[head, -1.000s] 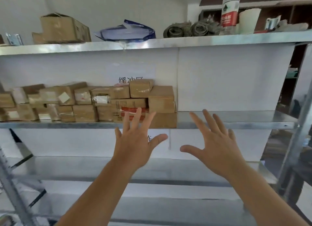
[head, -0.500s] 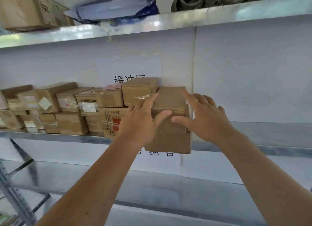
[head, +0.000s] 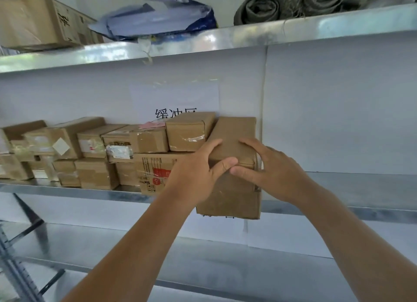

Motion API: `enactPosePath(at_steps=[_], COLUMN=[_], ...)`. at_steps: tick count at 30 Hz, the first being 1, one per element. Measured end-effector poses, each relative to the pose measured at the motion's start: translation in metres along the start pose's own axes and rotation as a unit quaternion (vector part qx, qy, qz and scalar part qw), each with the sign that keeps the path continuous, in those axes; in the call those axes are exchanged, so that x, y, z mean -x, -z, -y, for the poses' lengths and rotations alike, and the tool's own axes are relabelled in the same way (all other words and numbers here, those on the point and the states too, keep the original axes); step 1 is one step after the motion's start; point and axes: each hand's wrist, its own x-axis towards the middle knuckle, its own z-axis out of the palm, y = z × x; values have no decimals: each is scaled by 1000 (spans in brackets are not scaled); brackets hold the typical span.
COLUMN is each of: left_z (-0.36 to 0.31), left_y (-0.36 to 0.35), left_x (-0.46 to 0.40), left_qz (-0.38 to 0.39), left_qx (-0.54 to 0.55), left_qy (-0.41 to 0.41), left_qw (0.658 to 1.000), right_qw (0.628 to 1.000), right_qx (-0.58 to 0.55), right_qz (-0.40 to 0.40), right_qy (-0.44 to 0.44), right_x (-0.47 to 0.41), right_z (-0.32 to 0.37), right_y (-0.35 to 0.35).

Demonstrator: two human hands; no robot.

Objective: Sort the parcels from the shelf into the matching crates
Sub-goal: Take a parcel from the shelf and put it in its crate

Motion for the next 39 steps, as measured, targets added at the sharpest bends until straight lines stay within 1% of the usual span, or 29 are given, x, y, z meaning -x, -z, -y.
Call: enactPosePath(at_steps=[2, 5, 8, 10, 12, 15, 17, 19, 20, 22, 24, 25, 26, 28, 29, 31, 34, 37, 39], left_z=[-6, -19, -33, -40, -48, -62, -75, -91, -100, -118, -134, -143, -153, -177, -188, -207, -236, -274, -303], left_y=[3, 8, 15, 18, 22, 29, 32, 36, 38, 43, 44, 44, 43, 47, 49, 47, 38, 28, 24], left_x=[8, 20, 34, 46, 59, 79, 95, 114, 124, 143, 158, 164, 168, 179, 187, 202, 226, 254, 281], left_qz=[-3, -2, -33, -53, -53, -40, -35, -15, 4, 48, 92, 112, 138, 197, 217, 245, 297, 295, 280], left_qx=[48, 93, 162, 207, 240, 278, 274, 286, 301, 359, 412, 437, 467, 516, 522, 511, 474, 446, 437], left_qy=[-4, -33, -47, -55, -55, -54, -82, -117, -124, -127, -121, -108, -78, -14, -3, -33, -88, -114, -135], left_qw=[999, 995, 985, 975, 968, 958, 958, 951, 946, 923, 898, 886, 870, 833, 825, 823, 824, 838, 844], right_qw=[1000, 996, 988, 981, 973, 968, 963, 956, 952, 939, 916, 903, 891, 876, 870, 871, 887, 898, 894], right_qx=[-10, -42, -69, -65, -57, -73, -71, -87, -113, -188, -257, -278, -297, -321, -333, -330, -288, -260, -258], right_qz=[-20, -72, -126, -175, -217, -240, -261, -280, -284, -286, -307, -323, -336, -342, -341, -335, -328, -323, -335], right_qy=[11, 36, 51, 55, 53, 12, -8, -11, -16, -22, -34, -52, -74, -116, -126, -143, -153, -149, -149], right_x=[10, 29, 52, 71, 91, 127, 153, 179, 193, 221, 247, 259, 272, 301, 317, 349, 397, 447, 482], right_z=[7, 19, 32, 40, 46, 57, 64, 70, 74, 81, 86, 86, 86, 81, 78, 70, 77, 81, 78], right_y=[8, 21, 33, 39, 45, 54, 60, 68, 72, 83, 96, 103, 110, 122, 128, 142, 164, 185, 199])
